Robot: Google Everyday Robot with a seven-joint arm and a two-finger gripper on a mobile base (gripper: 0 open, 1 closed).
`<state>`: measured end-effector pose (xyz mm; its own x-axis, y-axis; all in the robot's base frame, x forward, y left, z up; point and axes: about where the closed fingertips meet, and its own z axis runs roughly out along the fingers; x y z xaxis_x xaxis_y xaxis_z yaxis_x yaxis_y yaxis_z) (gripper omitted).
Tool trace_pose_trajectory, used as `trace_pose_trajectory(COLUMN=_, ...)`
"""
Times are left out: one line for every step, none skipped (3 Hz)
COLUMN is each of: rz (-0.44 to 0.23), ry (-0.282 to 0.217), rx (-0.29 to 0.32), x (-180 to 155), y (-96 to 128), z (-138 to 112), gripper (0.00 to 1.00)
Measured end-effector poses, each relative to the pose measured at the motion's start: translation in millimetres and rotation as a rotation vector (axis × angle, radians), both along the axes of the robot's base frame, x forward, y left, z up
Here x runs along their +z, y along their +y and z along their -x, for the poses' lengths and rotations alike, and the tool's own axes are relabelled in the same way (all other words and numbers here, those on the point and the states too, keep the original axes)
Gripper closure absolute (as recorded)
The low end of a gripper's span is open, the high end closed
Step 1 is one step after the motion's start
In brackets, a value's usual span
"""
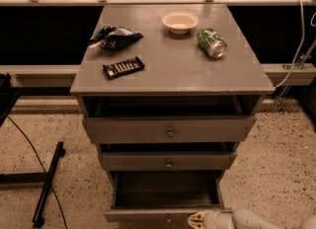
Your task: Close bottom drawer
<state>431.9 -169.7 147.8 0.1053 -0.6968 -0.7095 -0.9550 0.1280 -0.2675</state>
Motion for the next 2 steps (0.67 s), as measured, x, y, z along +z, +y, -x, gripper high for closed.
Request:
trace_pose_trajectory(rz=-0.005, ry=-0.032, rx=-0.087, x=-14, y=5, z=-33, gripper=1.0)
trace_pose_trajectory(rz=-0.018, ry=-0.053, rx=-0.131, x=-20, y=12, z=-65, gripper=1.0)
